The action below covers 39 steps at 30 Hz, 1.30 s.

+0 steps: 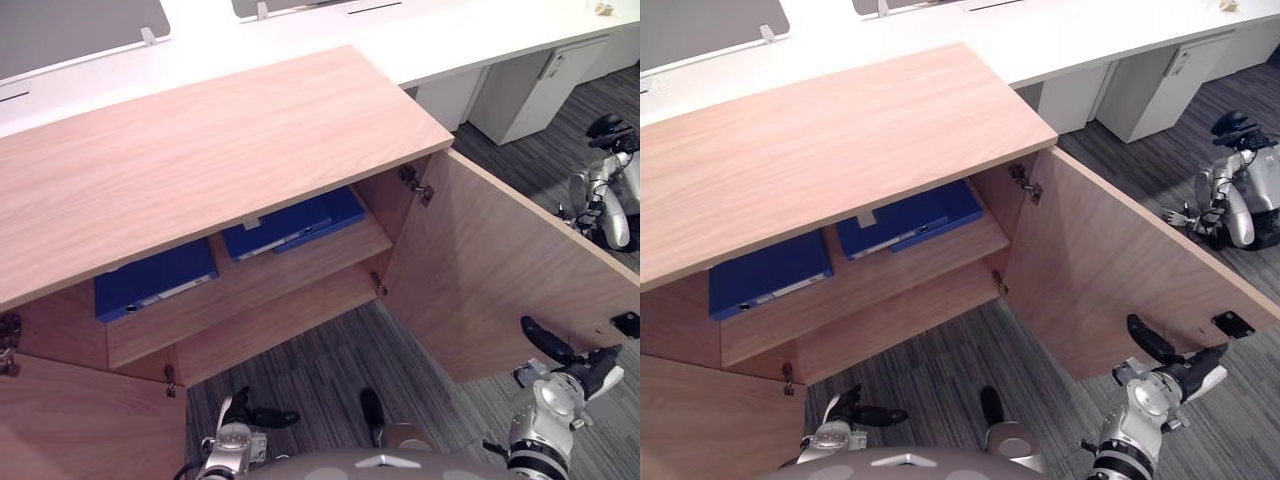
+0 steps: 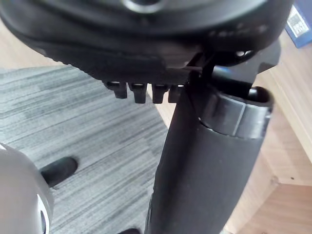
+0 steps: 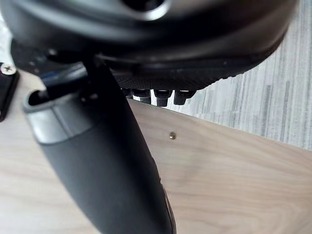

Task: Walk over to the cabinet, pick up the folder, carry it to the office cabinet, place the folder inside the office cabinet, then close the office cabinet door

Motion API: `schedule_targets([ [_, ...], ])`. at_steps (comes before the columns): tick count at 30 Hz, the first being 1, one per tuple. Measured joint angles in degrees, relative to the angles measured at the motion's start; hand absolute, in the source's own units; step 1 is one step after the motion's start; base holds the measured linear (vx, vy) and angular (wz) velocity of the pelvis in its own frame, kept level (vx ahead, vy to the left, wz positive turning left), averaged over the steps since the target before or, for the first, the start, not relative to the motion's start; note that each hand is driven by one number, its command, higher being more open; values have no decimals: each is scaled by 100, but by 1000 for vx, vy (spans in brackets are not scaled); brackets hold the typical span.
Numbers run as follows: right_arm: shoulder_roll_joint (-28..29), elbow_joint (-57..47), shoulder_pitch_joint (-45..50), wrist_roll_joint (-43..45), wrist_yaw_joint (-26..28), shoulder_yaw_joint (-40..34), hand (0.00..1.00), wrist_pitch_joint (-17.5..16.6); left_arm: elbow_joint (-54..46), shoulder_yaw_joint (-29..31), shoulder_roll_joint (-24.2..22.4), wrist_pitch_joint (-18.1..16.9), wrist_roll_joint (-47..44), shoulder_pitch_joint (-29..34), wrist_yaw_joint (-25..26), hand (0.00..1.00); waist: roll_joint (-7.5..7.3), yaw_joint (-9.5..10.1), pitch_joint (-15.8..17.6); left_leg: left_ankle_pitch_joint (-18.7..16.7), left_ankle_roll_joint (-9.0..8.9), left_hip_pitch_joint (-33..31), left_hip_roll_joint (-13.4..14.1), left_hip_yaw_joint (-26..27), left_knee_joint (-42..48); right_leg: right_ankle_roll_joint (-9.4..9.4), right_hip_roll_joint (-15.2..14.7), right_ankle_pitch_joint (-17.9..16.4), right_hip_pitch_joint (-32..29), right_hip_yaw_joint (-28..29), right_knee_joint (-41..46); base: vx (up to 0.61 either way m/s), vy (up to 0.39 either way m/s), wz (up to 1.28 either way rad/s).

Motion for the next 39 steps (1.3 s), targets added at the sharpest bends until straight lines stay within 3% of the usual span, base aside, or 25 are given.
schedule_targets([
  [8,-131,-16,-135,58,276,-194,100,-1,1,-175,75,-6,190,25,-116,100,36,-27,2,4,6,4,-9,-27,-15,11,-2,0,3,-16,0,-16,6,0],
  [19,-251,-2,-14,64,699,107,100,-44,51,-423,117,-88,198,20,-208,100,54,-160,-7,3,5,13,14,-16,-4,-27,16,-35,0,-1,-4,-31,5,-1],
  [27,69,-888,1055,65,823,920,100,-59,149,-518,114,-88,264,-22,-221,100,74,-207,1,10,-10,30,132,-17,-3,-62,106,-68,-4,6,-5,-20,-10,-3],
  [35,266,-2108,2543,97,1399,1930,100,-50,170,-724,110,-87,434,-19,-245,100,76,-291,0,39,-63,56,243,-5,20,-122,188,-69,-20,-129,-3,-34,-24,-10],
  [39,199,-2776,3334,309,1724,2597,100,9,163,-949,147,-88,556,-69,-260,100,46,-304,12,39,-63,55,258,-3,68,-263,237,44,-71,-53,2,-45,-14,-23],
])
